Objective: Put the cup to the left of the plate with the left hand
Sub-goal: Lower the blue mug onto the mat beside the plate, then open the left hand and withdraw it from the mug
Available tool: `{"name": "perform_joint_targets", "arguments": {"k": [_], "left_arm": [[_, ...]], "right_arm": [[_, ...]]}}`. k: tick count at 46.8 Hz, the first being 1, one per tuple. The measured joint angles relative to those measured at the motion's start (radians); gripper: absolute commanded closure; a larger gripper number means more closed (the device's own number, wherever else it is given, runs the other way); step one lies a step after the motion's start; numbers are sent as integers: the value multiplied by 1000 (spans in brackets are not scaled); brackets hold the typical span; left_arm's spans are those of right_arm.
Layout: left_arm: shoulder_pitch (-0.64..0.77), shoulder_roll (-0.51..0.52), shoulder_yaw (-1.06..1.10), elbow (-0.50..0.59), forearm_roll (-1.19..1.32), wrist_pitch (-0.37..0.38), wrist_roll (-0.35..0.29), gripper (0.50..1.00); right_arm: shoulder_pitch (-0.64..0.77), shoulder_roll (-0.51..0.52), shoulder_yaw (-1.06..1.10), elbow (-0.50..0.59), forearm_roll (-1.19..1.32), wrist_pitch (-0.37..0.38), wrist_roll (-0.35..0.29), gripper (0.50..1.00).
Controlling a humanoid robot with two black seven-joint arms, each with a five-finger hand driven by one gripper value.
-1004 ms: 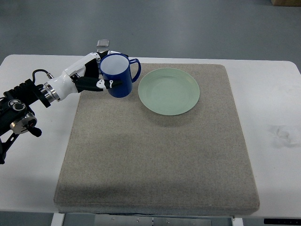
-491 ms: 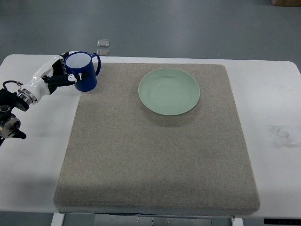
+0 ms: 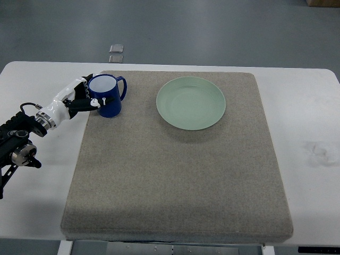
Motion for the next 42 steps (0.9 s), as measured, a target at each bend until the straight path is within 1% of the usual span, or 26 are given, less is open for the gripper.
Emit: {"name": "perform_joint_targets", "arguments": {"k": [1, 3, 7, 10, 12, 15, 18, 22, 25, 28, 42], "left_arm": [[0, -1, 1, 5, 0, 0, -2, 898], [1, -2, 1, 13, 0, 0, -7, 853], [1, -7, 3, 20, 0, 0, -12, 829], [1, -8, 6, 21, -1, 0, -12, 731], [1, -8, 6, 21, -4, 0, -12, 709], [1, -9, 7, 21, -9, 0, -12, 622], [1, -9, 7, 22, -12, 1, -12, 564], [1, -9, 7, 22, -15, 2, -12, 538], [1, -9, 7, 22, -15, 2, -12, 534], [3, -8, 7, 22, -15, 2, -12, 506], [2, -1, 7, 10, -18, -14, -10, 504]], "right_arm": [[0, 0, 0, 0, 0, 0, 0, 568], [0, 0, 0, 0, 0, 0, 0, 568], [1, 0, 0, 0, 0, 0, 0, 568], [0, 0, 0, 0, 0, 0, 0, 568], [0, 0, 0, 0, 0, 0, 0, 568], [0, 0, 0, 0, 0, 0, 0, 568], [0, 0, 0, 0, 0, 0, 0, 568], [0, 0, 0, 0, 0, 0, 0, 568], [0, 0, 0, 0, 0, 0, 0, 568], [0, 0, 0, 0, 0, 0, 0, 568], [0, 0, 0, 0, 0, 0, 0, 568]]}}
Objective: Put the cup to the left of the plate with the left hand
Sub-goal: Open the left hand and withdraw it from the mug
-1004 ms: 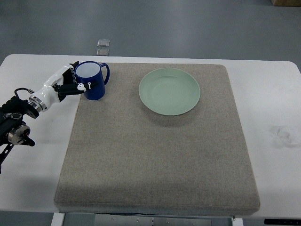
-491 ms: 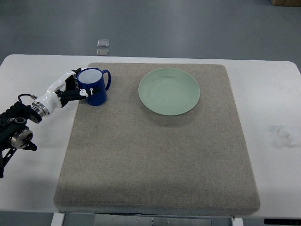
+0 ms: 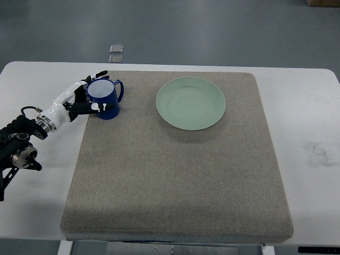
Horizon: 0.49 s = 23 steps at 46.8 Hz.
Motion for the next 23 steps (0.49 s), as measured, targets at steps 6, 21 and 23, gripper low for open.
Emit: {"name": "perform_joint_targets", "arguments": {"k": [6, 21, 23], "left_arm": [[-5, 10, -8, -7, -3, -2, 0, 504], [-21, 70, -20, -55, -77, -35, 0, 504], [-23, 78, -21, -63, -94, -44, 0, 504]], "right_arm": [[0, 0, 0, 0, 0, 0, 0, 568], [0, 0, 0, 0, 0, 0, 0, 568], [0, 0, 0, 0, 0, 0, 0, 568]]}}
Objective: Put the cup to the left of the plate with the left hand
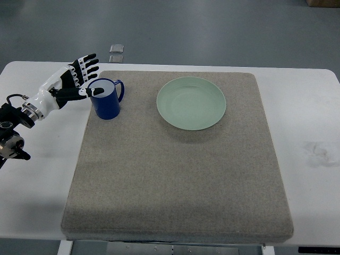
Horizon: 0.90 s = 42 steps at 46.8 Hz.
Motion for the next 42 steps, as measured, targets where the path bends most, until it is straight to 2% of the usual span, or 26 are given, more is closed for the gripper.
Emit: {"name": "perform_joint_targets", "arguments": {"k": [9, 16, 26, 31, 42], "left_arm": [[-28, 57, -1, -16, -58, -51, 1, 504], [-57, 90, -4, -3, -166, -57, 2, 504], [-101, 125, -25, -2, -272, -101, 34, 504], [-121, 135, -24, 14, -348, -139, 117, 504], [-129, 137, -25, 45, -623, -244, 389, 504]], "right_arm": [[0, 0, 0, 0, 0, 0, 0, 568], [-1, 0, 0, 0, 0, 0, 0, 568], [0, 0, 0, 0, 0, 0, 0, 568], [-1, 0, 0, 0, 0, 0, 0, 568], [0, 0, 0, 0, 0, 0, 0, 568]]}}
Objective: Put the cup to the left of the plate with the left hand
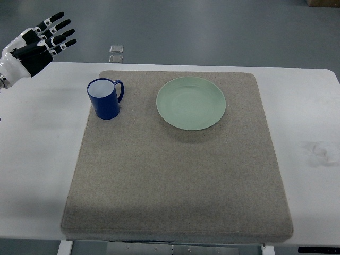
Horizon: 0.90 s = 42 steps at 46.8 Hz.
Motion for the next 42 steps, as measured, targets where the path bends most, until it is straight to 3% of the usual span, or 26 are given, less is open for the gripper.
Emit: {"name": "perform_joint_targets", "arguments": {"k": [7, 13, 26, 42], "left_arm": [[-1, -1, -3, 34, -100, -24, 107, 501], [-4, -3, -4, 57, -142, -24, 154, 504], [-25, -12, -4, 123, -174, -24, 162, 501], [-49, -25, -3, 130, -173, -24, 161, 501]], "right_arm": [[0, 0, 0, 0, 0, 0, 0, 568], [0, 0, 0, 0, 0, 0, 0, 568], [-1, 0, 0, 0, 0, 0, 0, 568], [-1, 0, 0, 0, 0, 0, 0, 568]]}}
